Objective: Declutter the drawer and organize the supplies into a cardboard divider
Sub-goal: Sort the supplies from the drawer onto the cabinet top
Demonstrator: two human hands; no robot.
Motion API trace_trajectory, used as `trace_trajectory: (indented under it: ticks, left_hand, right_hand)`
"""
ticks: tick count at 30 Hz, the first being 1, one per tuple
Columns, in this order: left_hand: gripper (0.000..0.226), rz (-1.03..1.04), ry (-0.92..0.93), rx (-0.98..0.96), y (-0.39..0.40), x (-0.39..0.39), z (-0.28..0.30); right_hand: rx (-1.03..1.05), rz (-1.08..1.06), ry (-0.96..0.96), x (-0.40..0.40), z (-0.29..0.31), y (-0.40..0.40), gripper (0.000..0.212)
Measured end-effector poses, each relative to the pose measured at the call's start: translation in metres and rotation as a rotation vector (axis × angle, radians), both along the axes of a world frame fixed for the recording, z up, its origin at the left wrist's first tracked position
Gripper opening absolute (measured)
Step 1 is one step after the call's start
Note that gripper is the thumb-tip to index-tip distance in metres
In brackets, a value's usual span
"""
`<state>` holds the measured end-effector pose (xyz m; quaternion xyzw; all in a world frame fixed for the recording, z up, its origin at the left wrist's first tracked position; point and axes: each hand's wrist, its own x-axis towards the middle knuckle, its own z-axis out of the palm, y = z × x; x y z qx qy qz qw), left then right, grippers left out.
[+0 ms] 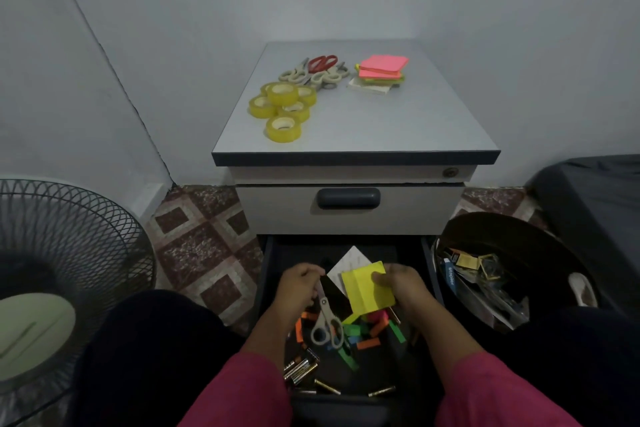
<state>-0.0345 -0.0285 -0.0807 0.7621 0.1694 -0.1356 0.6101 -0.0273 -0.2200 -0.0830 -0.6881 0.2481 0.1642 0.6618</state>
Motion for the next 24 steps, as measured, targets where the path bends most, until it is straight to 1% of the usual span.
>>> trace_trajectory:
  ticks: [4,9,12,14,16,17,18,19,20,22,24]
  left_hand:
    - [0.019,0.151,-0.104,-0.075,0.004,0.003,0.031]
    - [0.016,0.264,-0.272,-0.28,0.013,0.01,0.094]
    - [0.012,0.328,-0.351,-0.364,0.021,0.019,0.137]
    - [0.012,0.384,-0.398,-0.43,0.025,0.032,0.168]
    - [0.013,0.406,-0.453,-0.483,0.029,0.047,0.197]
    - [0.013,0.404,-0.479,-0.51,0.03,0.056,0.211]
    - [0.013,0.399,-0.499,-0.53,0.031,0.063,0.222]
    - [0.014,0.396,-0.517,-0.539,0.032,0.075,0.234]
    - [0.014,0.402,-0.526,-0.539,0.033,0.082,0.242]
    - [0.014,0.43,-0.533,-0.544,0.035,0.102,0.257]
    - [0.011,0.473,-0.516,-0.559,0.036,0.124,0.266]
  right_hand:
    - [0.088,0.02,-0.113,-0.007,0.038,-0.003,0.019]
    - [0.226,-0.035,-0.288,-0.009,0.096,-0.008,0.004]
    - [0.295,-0.054,-0.415,-0.003,0.131,-0.008,0.011]
    - [0.344,-0.032,-0.477,0.006,0.161,-0.004,0.009]
    - [0.382,-0.027,-0.505,0.021,0.188,-0.001,0.036]
    - [0.403,-0.044,-0.514,0.03,0.201,0.0,0.041]
    - [0.416,-0.061,-0.521,0.041,0.212,-0.001,0.032]
    - [0.427,-0.081,-0.524,0.054,0.225,-0.002,0.017]
    - [0.443,-0.112,-0.524,0.064,0.236,-0.003,0.006]
    - [0.439,-0.194,-0.539,0.094,0.255,-0.008,0.009]
    - [0.389,-0.252,-0.56,0.127,0.265,-0.01,0.006]
